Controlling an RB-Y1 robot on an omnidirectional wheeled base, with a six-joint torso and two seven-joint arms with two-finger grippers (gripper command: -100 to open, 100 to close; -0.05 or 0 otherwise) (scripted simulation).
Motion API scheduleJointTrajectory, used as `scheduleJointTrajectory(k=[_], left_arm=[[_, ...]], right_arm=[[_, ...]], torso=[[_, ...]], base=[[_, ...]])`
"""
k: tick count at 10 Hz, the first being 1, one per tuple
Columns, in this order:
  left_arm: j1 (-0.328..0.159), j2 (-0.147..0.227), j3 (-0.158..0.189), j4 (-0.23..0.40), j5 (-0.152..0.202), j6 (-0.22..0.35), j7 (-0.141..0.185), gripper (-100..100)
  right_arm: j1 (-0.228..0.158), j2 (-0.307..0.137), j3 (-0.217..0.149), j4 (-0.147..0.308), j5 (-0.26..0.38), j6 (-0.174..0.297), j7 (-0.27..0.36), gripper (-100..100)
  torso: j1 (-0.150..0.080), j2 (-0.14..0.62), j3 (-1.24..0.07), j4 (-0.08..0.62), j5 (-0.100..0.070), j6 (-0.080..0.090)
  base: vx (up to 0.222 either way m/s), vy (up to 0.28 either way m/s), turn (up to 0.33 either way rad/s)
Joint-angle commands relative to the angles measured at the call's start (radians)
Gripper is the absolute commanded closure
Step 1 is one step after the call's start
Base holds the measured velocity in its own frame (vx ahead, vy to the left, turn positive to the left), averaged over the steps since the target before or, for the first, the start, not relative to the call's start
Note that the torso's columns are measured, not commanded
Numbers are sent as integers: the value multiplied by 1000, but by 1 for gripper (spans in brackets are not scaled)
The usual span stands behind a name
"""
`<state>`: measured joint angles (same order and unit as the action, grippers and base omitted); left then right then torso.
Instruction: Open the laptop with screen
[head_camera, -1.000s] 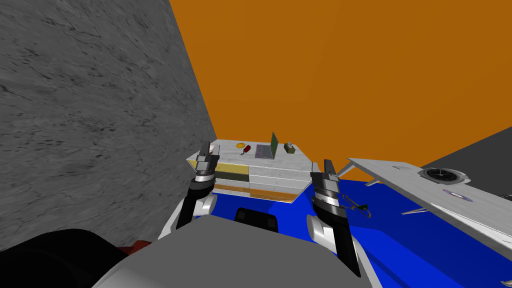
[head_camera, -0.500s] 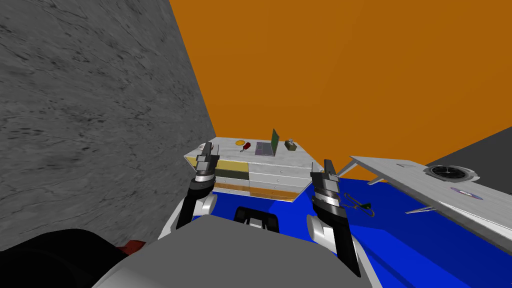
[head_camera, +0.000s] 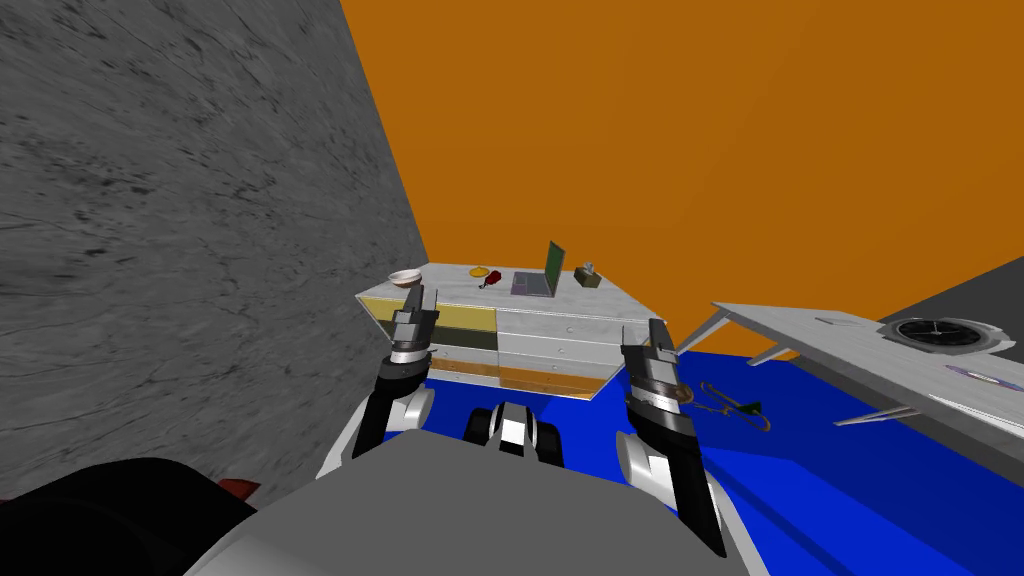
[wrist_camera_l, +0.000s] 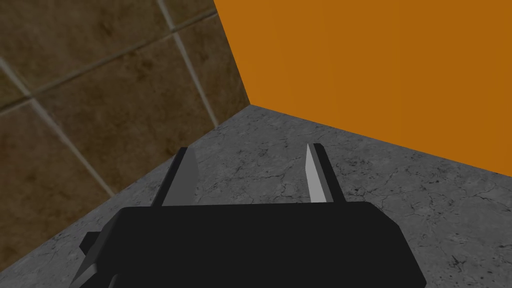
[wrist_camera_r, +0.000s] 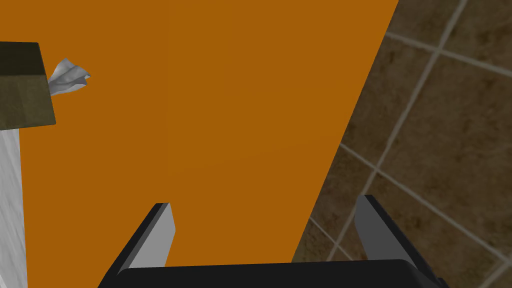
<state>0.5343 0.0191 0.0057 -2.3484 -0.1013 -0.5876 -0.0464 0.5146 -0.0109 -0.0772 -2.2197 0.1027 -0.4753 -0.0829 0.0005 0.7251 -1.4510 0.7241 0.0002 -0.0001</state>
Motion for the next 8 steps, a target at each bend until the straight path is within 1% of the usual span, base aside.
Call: scheduleJointTrajectory(k=[1, 4, 8], left_arm=[[0, 0, 0, 0, 0, 0, 0, 0], [0, 0, 0, 0, 0, 0, 0, 0], [0, 0, 0, 0, 0, 0, 0, 0]], right_arm=[[22, -76, -30, 7, 28, 14, 4, -100], [66, -164, -88, 19, 86, 39, 14, -100], [145, -279, -194, 38, 194, 85, 33, -100]], torso=[[0, 9, -20, 10, 0, 0], [1, 13, -25, 14, 0, 0], [0, 13, -25, 14, 0, 0]], base=[[6, 33, 41], [15, 56, 59], [20, 75, 71]])
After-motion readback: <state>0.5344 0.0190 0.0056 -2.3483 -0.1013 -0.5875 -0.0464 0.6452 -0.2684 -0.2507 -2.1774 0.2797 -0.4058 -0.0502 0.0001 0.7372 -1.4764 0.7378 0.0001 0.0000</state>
